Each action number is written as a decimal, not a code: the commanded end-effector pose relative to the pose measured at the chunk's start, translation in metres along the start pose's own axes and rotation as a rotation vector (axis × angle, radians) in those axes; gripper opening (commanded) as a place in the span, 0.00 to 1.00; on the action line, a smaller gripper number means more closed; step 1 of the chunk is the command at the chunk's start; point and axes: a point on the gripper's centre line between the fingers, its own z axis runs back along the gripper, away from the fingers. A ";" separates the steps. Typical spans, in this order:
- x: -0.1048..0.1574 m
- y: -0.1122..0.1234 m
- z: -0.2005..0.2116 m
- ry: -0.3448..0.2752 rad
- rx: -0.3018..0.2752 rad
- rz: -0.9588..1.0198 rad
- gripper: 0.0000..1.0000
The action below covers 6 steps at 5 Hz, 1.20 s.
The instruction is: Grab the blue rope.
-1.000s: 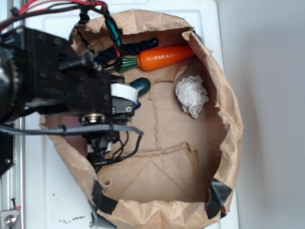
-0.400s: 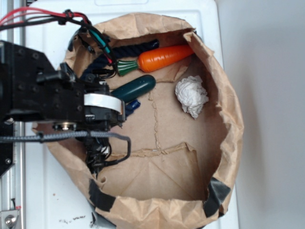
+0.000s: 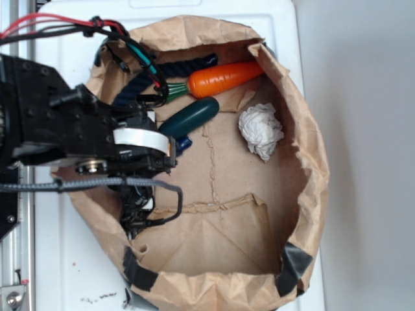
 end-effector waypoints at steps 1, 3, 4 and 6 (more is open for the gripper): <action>-0.007 0.001 -0.004 0.019 -0.022 0.030 0.00; -0.002 0.004 0.002 0.001 -0.031 0.059 0.00; -0.001 0.005 0.003 0.002 -0.042 0.071 0.00; 0.028 -0.009 0.057 0.000 -0.110 0.187 0.00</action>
